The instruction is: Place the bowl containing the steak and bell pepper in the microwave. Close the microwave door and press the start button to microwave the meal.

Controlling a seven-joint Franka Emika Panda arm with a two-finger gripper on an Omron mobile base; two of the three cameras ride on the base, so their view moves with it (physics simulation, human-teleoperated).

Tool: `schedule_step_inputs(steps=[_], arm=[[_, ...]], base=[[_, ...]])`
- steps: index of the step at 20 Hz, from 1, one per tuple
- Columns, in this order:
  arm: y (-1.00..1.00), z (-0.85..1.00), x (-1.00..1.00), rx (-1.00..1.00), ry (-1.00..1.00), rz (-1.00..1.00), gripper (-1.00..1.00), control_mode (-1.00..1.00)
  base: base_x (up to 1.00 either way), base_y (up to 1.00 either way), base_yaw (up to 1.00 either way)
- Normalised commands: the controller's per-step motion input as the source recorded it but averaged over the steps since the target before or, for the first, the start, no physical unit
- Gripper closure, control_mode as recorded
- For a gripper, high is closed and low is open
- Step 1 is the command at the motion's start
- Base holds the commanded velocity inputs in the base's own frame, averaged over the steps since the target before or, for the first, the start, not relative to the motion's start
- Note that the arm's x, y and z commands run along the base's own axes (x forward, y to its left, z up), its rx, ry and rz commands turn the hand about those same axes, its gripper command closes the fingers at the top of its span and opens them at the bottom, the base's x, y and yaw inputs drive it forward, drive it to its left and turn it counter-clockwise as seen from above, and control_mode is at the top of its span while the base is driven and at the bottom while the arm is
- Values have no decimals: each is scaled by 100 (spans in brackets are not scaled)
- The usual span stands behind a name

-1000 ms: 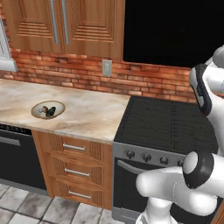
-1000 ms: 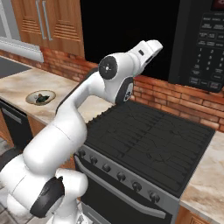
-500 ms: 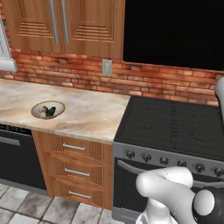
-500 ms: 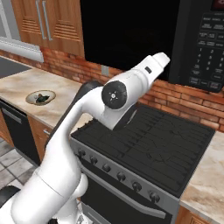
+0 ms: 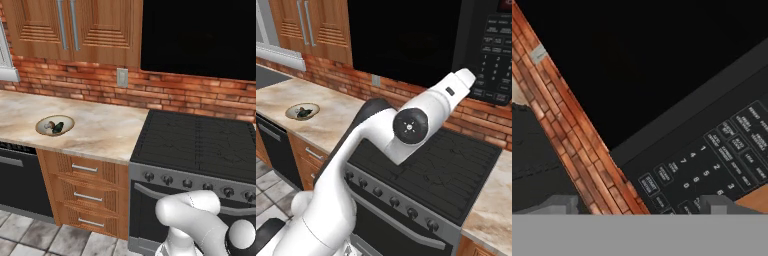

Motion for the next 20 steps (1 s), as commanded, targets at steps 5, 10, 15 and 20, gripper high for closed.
schedule_step_inputs(steps=[5,10,15,20], arm=[[-10,0,-4,0,0,0,100,-100],[-2,-10,5,0,0,5,100,-100],[-9,-16,19,2,0,9,100,-100],[-30,0,26,7,0,6,100,-100]], base=[[0,0,0],[0,0,0],[0,0,0],[0,0,0]])
